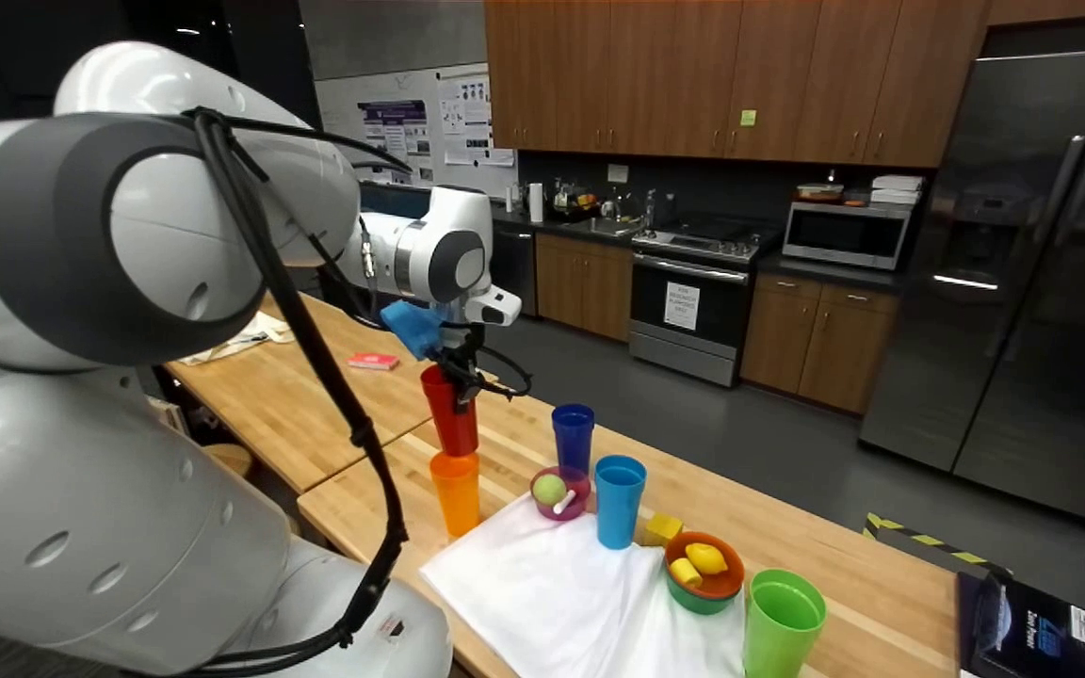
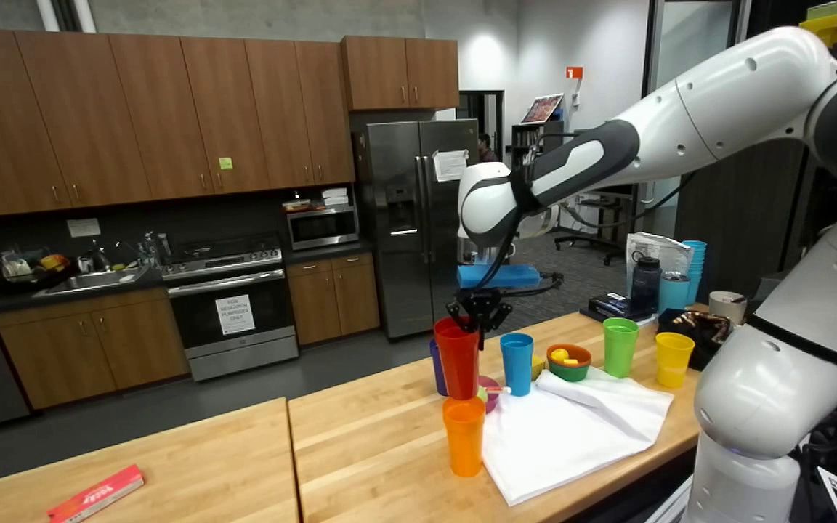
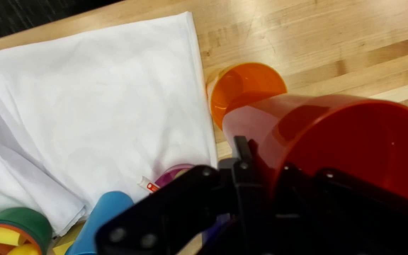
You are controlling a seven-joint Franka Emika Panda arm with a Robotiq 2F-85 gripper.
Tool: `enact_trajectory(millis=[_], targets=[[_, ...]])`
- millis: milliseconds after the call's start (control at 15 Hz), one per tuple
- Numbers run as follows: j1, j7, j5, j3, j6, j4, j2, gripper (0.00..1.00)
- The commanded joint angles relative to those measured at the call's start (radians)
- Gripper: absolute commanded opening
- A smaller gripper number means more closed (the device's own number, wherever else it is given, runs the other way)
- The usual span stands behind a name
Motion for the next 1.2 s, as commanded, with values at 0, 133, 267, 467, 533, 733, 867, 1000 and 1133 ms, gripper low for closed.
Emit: enact_trajectory(millis=[0,133,267,467,533,733,867,1000,1133], targets=[[-0.021,-0.019,0.017,-0.012,-0.008,-0.039,-0.048,0.02],[-0.032,-0.026,0.013,-0.021,-0.02,-0.038,-0.039,0.02],[-0.033,-0.015,0.018,-0.015,-0.015,-0.046,-0.032,0.02],[-0.028,-0.018,0.018,-0.009,-0.029,-0.044,-0.017,0.02],[-0.027,-0.02,0.016,-0.007,-0.035,-0.044,-0.017,0.02],[-0.016,-0.023,0.013,0.007,-0.042,-0.043,-0.018,0.02],[-0.01,-0.027,0.011,0.018,-0.046,-0.039,-0.012,0.02],[-0.007,-0.025,0.007,0.03,-0.039,-0.033,-0.005,0.02],[-0.005,-0.016,0.006,0.042,-0.029,-0.028,0.0,0.02]])
